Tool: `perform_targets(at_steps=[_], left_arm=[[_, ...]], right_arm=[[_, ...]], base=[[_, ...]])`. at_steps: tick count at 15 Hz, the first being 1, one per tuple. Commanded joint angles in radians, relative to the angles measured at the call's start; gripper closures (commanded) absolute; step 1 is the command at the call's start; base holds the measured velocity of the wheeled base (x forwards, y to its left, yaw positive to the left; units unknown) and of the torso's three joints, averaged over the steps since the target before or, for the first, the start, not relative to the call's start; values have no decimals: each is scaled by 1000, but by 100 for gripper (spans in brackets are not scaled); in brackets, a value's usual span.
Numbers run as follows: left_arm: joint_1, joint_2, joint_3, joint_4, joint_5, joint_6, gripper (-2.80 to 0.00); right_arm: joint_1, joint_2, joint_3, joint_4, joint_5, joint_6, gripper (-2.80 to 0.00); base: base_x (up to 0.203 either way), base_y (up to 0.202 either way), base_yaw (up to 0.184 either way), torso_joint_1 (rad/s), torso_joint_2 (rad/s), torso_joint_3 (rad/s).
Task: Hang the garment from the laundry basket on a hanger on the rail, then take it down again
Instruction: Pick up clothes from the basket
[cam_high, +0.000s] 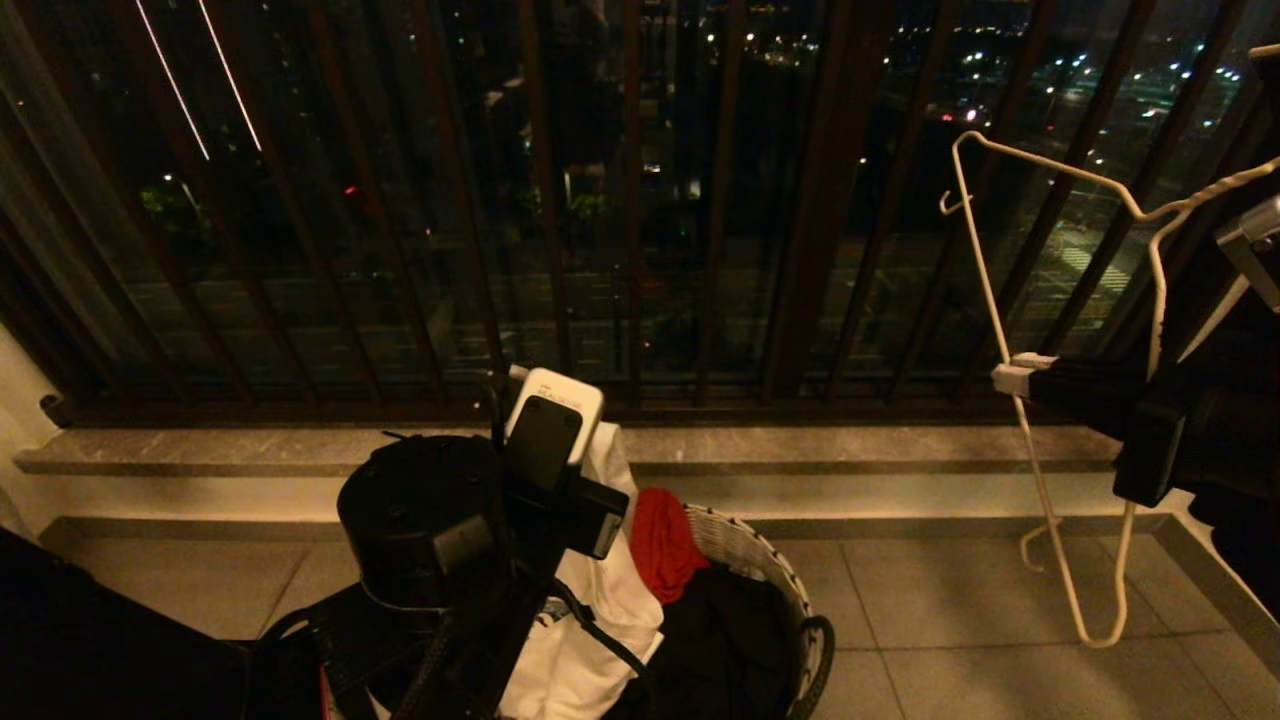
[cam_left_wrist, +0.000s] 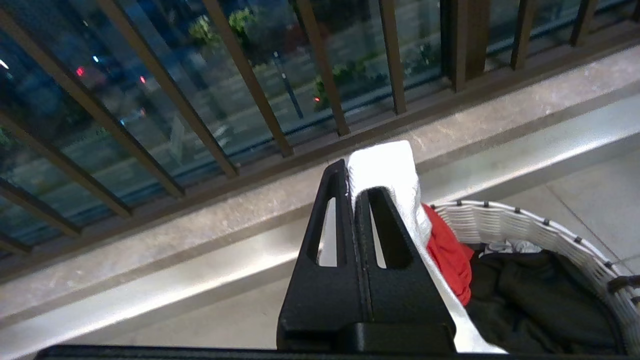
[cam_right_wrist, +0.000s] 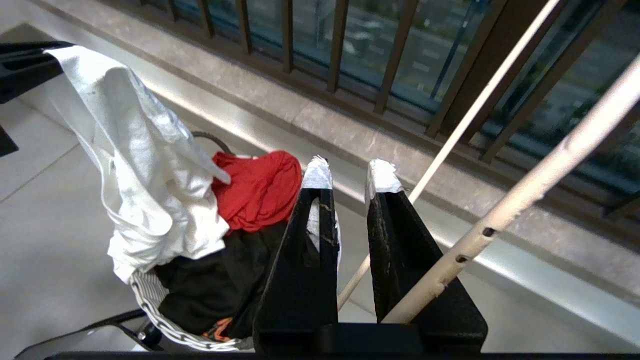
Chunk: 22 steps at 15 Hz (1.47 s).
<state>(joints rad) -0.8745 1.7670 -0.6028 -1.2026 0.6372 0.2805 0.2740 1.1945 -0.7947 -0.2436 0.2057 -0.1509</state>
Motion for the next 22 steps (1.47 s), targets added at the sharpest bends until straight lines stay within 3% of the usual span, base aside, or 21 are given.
perform_targets(at_steps=[1, 12, 16, 20, 22], left_arm=[[0, 7, 0, -6, 4, 2, 0], [10, 0, 8, -11, -1, -20, 0], [14, -95, 42, -11, -129, -52, 0], [37, -130, -13, 1, -139, -69, 0], [47, -135, -78, 78, -135, -81, 0]], right_arm=[[1, 5, 0, -2, 1, -1, 0], [1, 7, 1, -2, 1, -1, 0], [3, 6, 2, 0, 3, 1, 0], [28, -1, 5, 27, 3, 1, 0], [43, -18, 5, 62, 17, -4, 0]], base=[[0, 0, 0, 2, 2, 205], [0, 0, 0, 4, 3, 189], [0, 0, 0, 1, 1, 22], [0, 0, 0, 0, 0, 0], [0, 0, 0, 0, 0, 0]])
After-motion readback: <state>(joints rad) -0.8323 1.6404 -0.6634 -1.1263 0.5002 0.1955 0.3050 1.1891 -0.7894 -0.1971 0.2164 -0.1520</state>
